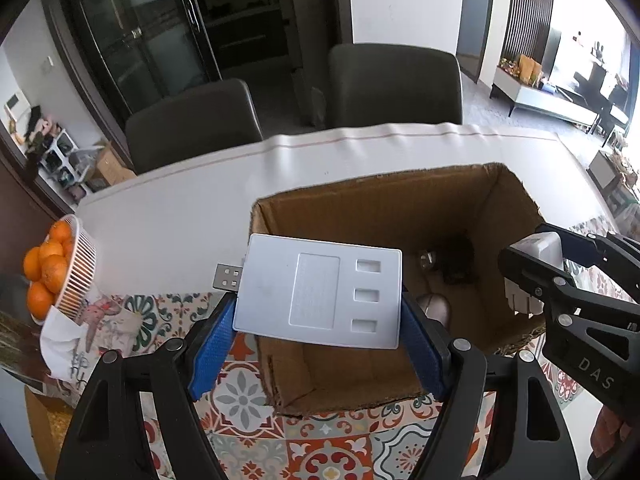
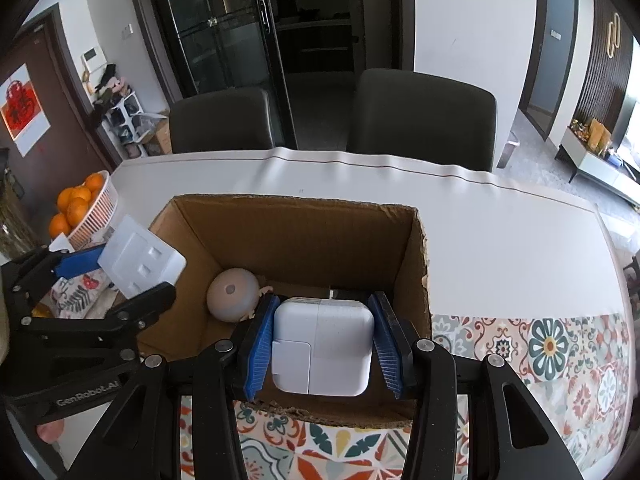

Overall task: Organize rigid objects
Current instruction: 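Open both tools to drop the switch plate and adapter into the box, then move both tools back to the table toward the black charger and keychain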

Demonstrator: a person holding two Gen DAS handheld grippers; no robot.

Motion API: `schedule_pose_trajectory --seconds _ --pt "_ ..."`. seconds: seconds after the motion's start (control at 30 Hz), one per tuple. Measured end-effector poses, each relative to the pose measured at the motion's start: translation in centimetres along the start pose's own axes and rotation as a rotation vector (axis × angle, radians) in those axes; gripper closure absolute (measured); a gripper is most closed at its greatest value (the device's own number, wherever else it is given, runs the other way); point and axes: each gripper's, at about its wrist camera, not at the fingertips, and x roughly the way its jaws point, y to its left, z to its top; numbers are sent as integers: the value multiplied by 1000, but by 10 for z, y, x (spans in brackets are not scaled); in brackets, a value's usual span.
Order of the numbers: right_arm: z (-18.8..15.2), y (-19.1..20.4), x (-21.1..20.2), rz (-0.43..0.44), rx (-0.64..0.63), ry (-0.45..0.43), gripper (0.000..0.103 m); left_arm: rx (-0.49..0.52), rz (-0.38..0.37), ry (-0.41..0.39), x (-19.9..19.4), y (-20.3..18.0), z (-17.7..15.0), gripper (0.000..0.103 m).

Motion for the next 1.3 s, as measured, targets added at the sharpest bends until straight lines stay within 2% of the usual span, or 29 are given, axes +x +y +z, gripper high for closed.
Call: schedule_pose_trajectory --seconds 0.13,0.3,0.53,0.6,0.67,0.83,0.97,1.3 --pt "0 0 3 -8 -8 5 57 -10 -7 16 6 1 -3 24" --pt "1 1 7 -6 -11 14 57 -25 5 7 5 5 -6 19" --pt "1 7 9 -4 -23 12 56 -71 70 -17 -8 19 -15 15" --pt "0 9 5 -10 -26 -3 54 -88 80 -27 -14 23 -19 13" --pt "1 12 0 -34 -34 -19 40 -98 86 -34 -17 25 -21 13" --pt "-4 16 -17 -77 -38 -34 39 -119 87 -52 -30 27 -29 12" --pt "-13 12 -34 -90 -5 -41 33 -122 84 -80 -47 22 -38 7" --pt "-56 3 -90 -122 56 -102 25 -64 99 -174 -94 -4 -65 4"
